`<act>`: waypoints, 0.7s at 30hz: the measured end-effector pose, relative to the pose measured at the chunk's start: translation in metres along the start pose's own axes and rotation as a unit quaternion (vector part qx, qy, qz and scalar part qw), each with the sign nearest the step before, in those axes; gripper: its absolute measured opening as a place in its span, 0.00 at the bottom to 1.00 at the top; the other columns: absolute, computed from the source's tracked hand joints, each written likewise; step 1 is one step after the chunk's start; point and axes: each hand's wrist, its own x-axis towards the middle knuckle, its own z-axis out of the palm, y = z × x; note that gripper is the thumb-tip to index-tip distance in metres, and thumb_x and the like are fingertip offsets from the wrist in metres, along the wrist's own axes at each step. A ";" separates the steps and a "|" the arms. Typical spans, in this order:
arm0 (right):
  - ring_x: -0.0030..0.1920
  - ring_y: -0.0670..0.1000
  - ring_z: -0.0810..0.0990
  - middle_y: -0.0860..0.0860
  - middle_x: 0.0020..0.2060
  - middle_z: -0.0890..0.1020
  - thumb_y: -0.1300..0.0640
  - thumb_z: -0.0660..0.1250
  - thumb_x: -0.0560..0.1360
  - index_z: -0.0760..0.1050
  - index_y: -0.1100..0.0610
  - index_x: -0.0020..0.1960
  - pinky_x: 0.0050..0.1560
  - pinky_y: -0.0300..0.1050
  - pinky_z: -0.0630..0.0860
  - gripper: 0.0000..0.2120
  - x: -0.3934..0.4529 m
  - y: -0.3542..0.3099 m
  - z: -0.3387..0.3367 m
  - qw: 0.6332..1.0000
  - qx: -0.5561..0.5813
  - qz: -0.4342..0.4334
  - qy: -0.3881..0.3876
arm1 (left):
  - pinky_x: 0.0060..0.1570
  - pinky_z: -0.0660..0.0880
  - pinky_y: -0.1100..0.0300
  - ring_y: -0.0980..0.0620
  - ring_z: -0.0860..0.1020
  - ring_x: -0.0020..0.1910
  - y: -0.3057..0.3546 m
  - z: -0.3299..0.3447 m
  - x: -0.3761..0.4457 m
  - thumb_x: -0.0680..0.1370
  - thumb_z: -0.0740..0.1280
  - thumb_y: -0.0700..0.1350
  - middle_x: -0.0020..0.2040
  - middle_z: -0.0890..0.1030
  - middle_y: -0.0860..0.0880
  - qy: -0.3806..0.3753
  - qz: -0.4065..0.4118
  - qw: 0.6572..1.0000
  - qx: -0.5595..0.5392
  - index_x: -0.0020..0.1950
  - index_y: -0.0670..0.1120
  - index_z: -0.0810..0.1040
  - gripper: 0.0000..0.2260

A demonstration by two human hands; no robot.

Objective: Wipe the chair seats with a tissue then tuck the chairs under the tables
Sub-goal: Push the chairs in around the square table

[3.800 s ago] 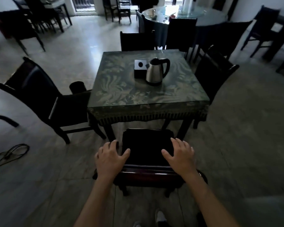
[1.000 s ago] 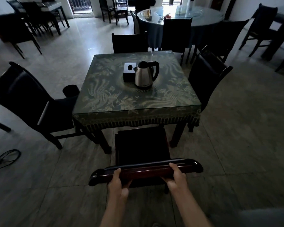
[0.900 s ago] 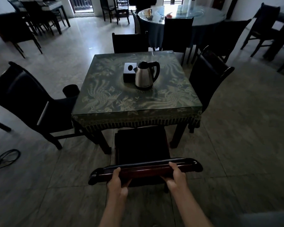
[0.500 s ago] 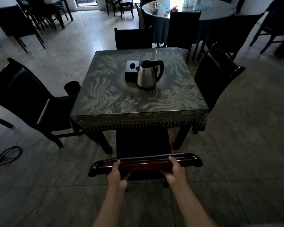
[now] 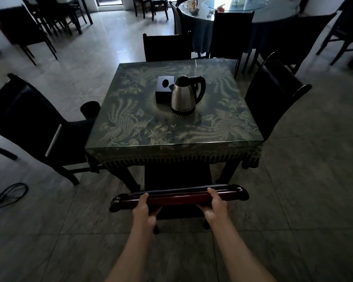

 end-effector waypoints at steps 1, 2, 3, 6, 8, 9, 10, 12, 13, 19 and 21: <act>0.58 0.66 0.78 0.65 0.61 0.77 0.66 0.68 0.75 0.69 0.60 0.66 0.47 0.67 0.77 0.20 0.000 0.000 0.000 1.000 -0.002 0.001 0.003 | 0.42 0.76 0.43 0.38 0.76 0.61 0.000 -0.001 0.000 0.78 0.67 0.39 0.64 0.76 0.35 0.001 0.000 1.000 0.002 0.71 0.39 0.69 0.22; 0.58 0.66 0.78 0.65 0.61 0.77 0.66 0.68 0.75 0.69 0.60 0.66 0.47 0.67 0.78 0.21 0.000 0.001 0.000 1.000 -0.004 0.001 0.004 | 0.43 0.75 0.42 0.37 0.75 0.62 0.000 -0.001 -0.001 0.78 0.67 0.40 0.65 0.76 0.35 0.001 0.000 1.000 0.003 0.71 0.39 0.69 0.22; 0.58 0.66 0.78 0.65 0.61 0.77 0.66 0.68 0.75 0.69 0.60 0.66 0.47 0.67 0.78 0.21 0.000 0.001 -0.001 1.000 -0.006 0.001 0.003 | 0.44 0.75 0.42 0.37 0.75 0.63 0.000 -0.001 -0.002 0.78 0.67 0.40 0.66 0.75 0.35 0.000 -0.001 1.000 0.004 0.71 0.39 0.69 0.22; 0.58 0.67 0.78 0.65 0.61 0.77 0.66 0.68 0.75 0.69 0.60 0.67 0.46 0.67 0.78 0.21 -0.001 0.000 0.000 1.000 -0.008 0.000 0.004 | 0.43 0.75 0.43 0.38 0.75 0.61 0.001 0.000 -0.005 0.78 0.67 0.40 0.67 0.75 0.35 -0.003 0.001 1.000 0.000 0.71 0.39 0.69 0.22; 0.59 0.67 0.77 0.65 0.61 0.77 0.65 0.69 0.75 0.68 0.59 0.68 0.49 0.68 0.77 0.22 -0.001 0.000 -0.001 1.000 -0.013 0.000 0.004 | 0.41 0.75 0.43 0.38 0.75 0.60 0.002 0.002 -0.009 0.79 0.67 0.40 0.67 0.75 0.36 -0.012 0.000 1.000 -0.008 0.72 0.39 0.68 0.22; 0.59 0.67 0.78 0.64 0.61 0.77 0.64 0.69 0.75 0.69 0.59 0.67 0.50 0.69 0.77 0.22 -0.002 0.001 -0.001 1.000 -0.017 0.000 0.001 | 0.41 0.75 0.43 0.38 0.75 0.61 0.003 0.002 -0.010 0.79 0.66 0.41 0.67 0.75 0.36 -0.018 -0.002 1.000 -0.010 0.72 0.39 0.68 0.22; 0.58 0.66 0.78 0.64 0.61 0.78 0.64 0.70 0.75 0.70 0.58 0.66 0.51 0.70 0.77 0.21 -0.003 0.001 -0.001 1.000 -0.020 -0.002 -0.002 | 0.42 0.75 0.43 0.37 0.74 0.62 0.003 0.001 -0.011 0.79 0.66 0.42 0.66 0.75 0.36 -0.025 -0.004 1.000 -0.011 0.72 0.39 0.67 0.22; 0.56 0.65 0.79 0.63 0.59 0.79 0.61 0.71 0.74 0.72 0.57 0.63 0.50 0.71 0.77 0.19 -0.004 0.000 -0.002 1.000 -0.023 -0.004 -0.006 | 0.47 0.75 0.41 0.36 0.73 0.66 0.004 -0.002 -0.012 0.80 0.66 0.44 0.67 0.74 0.36 -0.046 -0.008 0.999 -0.010 0.72 0.39 0.67 0.23; 0.55 0.64 0.80 0.62 0.58 0.80 0.60 0.72 0.74 0.73 0.57 0.61 0.49 0.70 0.78 0.17 -0.005 -0.001 -0.003 1.000 -0.026 -0.003 -0.010 | 0.51 0.75 0.39 0.36 0.73 0.66 0.004 -0.004 -0.012 0.80 0.66 0.46 0.67 0.74 0.36 -0.056 -0.012 0.998 -0.009 0.73 0.39 0.67 0.23; 0.56 0.65 0.81 0.61 0.56 0.82 0.52 0.73 0.73 0.73 0.57 0.62 0.45 0.68 0.79 0.20 -0.016 -0.002 -0.012 0.996 -0.092 0.001 -0.019 | 0.57 0.75 0.38 0.37 0.75 0.64 0.007 -0.015 -0.017 0.79 0.68 0.48 0.65 0.77 0.38 -0.073 -0.013 0.997 0.013 0.70 0.40 0.70 0.23; 0.55 0.64 0.81 0.59 0.55 0.82 0.51 0.73 0.73 0.74 0.57 0.60 0.44 0.65 0.79 0.19 -0.019 -0.002 -0.015 0.992 -0.125 -0.010 -0.026 | 0.50 0.77 0.40 0.38 0.77 0.61 0.006 -0.019 -0.020 0.79 0.68 0.47 0.63 0.78 0.38 -0.075 0.001 0.997 0.030 0.69 0.41 0.70 0.21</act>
